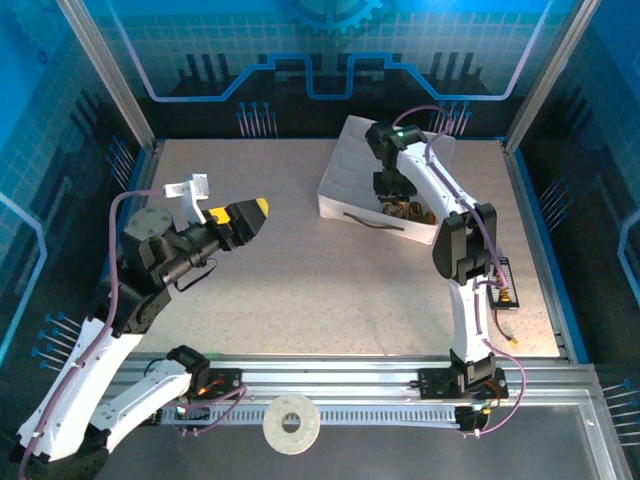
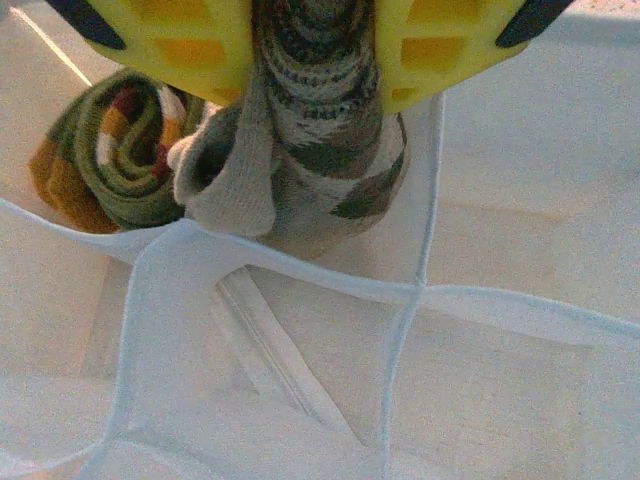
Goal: Roll the socks
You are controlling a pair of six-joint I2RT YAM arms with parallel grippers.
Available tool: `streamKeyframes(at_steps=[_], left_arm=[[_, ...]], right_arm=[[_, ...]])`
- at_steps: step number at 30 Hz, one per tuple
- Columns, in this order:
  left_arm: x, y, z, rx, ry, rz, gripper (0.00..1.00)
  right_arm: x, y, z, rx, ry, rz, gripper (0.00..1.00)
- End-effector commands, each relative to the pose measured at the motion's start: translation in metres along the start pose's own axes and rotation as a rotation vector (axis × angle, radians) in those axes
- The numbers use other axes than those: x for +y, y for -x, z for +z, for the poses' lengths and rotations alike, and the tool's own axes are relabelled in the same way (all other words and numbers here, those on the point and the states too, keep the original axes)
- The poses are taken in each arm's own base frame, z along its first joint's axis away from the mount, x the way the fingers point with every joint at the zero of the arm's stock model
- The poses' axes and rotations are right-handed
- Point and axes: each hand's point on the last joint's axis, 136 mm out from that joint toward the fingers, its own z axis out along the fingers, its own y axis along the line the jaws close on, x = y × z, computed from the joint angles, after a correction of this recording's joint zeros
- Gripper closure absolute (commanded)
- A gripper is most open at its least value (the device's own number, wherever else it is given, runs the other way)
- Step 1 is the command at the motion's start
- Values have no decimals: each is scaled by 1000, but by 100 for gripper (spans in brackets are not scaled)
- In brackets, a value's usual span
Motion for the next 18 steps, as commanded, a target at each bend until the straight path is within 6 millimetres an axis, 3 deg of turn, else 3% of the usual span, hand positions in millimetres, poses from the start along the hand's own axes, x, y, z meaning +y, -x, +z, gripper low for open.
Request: streamKeyframes(at_steps=[1,9,14,18], left_arm=[[-6,8,0,-31,-19,-14,5],[-7,8,0,-31,-20,-28,5],[-6,7,0,-30,-17,-28,5],[-5,7,0,-29,-12,-32,5]], right_arm=[[-6,-7,26,60,-37,6,100],[-9,-17,46,112,-46,30,100],[-14,-22,50,131,-38,46,77],[-16,-16,30,82,-14,51,61]])
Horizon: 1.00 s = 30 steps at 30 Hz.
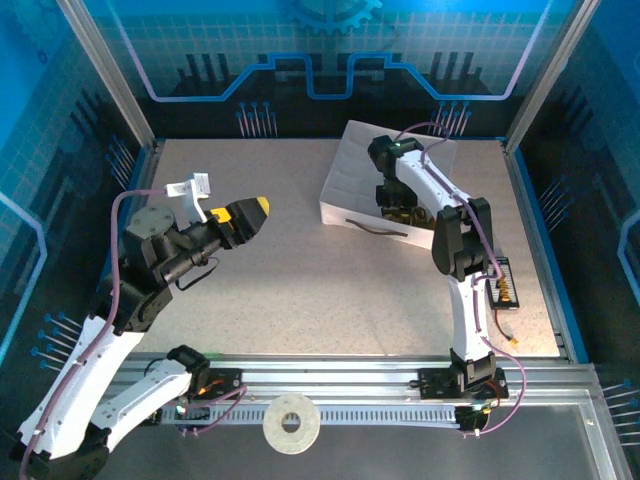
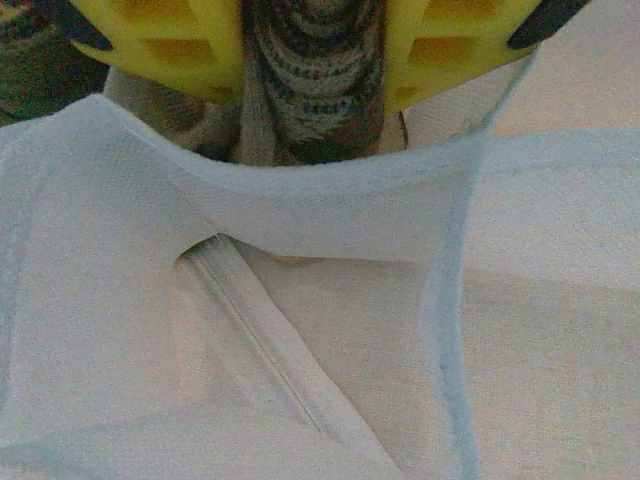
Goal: Roll the socks
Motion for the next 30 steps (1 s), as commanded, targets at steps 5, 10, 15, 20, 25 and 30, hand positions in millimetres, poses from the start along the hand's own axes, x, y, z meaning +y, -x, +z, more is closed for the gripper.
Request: streamKeyframes(at_steps=[5,10,15,20,25,30], left_arm=[[-6,7,-2,-32,-15,-11,5],[-5,5,0,-17,-12,-17,4],[0,-3,5,43,25,-28,4],[38,-9,-4,67,229,-81,1],[92,-19,-24,86,496,-90,1],[175,-14,-91,-101,1009,-74,1]], right_arm=[[-17,-1,-44,-69,30,59,44],[-32,-1,-78,-147,31,80,34],[-61,3,-129,-337,15,123,0],[-97,-14,-180,-624,16,130,0],[-124,-55,-204,-883,95,123,0],[-160,-88,-157,-971,-64,137,0]])
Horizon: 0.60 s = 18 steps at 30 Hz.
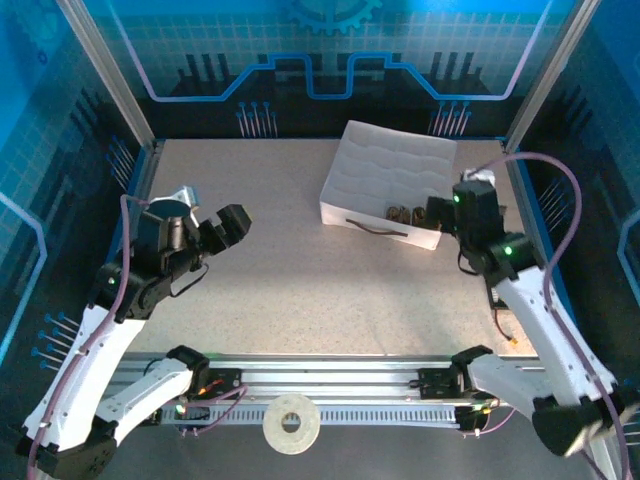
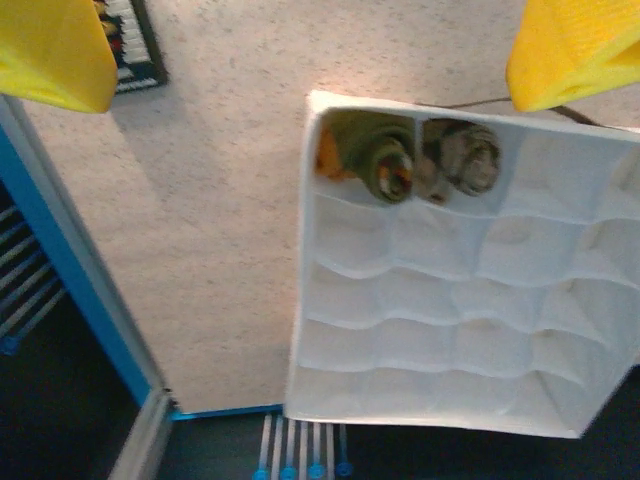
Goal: Roll the socks
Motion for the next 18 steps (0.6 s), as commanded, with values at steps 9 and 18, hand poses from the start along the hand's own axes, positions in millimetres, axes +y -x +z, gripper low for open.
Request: streamKeyframes(at_steps=[9,18], left_arm=[[147,-11,49,-297,551,392,1],[148,-28,145,-277,363,487,1]], right_arm=[[-8,-101,75,-169,-37,-215,0],[27,-105,131,-185,78,-307,0]])
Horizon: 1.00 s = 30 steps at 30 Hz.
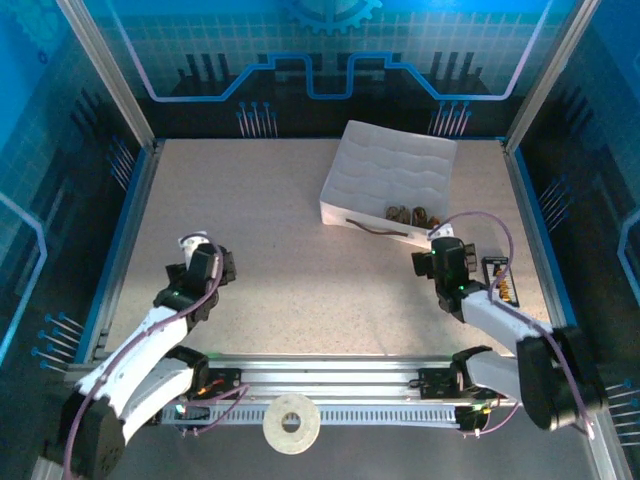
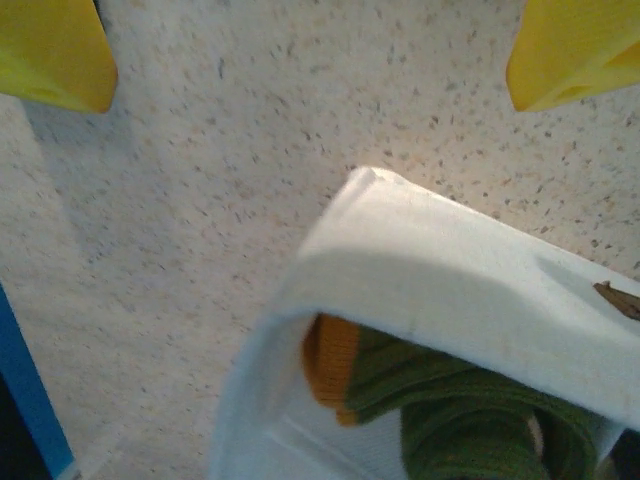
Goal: Roll the socks
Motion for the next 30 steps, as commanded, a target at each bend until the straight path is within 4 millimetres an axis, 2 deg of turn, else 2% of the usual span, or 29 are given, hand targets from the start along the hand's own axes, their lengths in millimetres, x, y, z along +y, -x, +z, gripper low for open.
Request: streamKeyframes(at_steps=[1,4,7,8,10,11,12,15,21,24,28,30], left_arm=[[-32,42,23,-193,-153,-43,1],[-34,47,43,-228,-187,-97,1],[-34,63,53,-291,-232,-150,1],[-34,67,56,-315,-247,-171,1],[-35,66,65,-255,-261,-169,1],[-37,67,67,-253,-279,-162,1],[-38,67,69,-239,-286,-157,1],[-41,68,69,-238,-304,-144,1],[-49,67,56,-292,-346,-109,1],[-30,67,56,-322,-305,-176,1],[9,65,74,-278,-230,-327,1],[12,71,81,-282,-233,-314,1]], right_arm=[[-2,63,8,-279,41,60,0],[-6,77,16,-347,78,131,0],[4,78,20,-394,151,153,0],[9,71,21,-404,170,152,0],[16,59,22,-448,195,140,0],[13,62,18,-500,176,146,0],[6,63,16,-502,145,170,0],[-4,60,24,-455,89,205,0],[-6,62,44,-341,67,210,0],[-5,64,48,-320,71,205,0],[-5,63,48,-318,71,204,0],[-5,64,47,-324,72,201,0]])
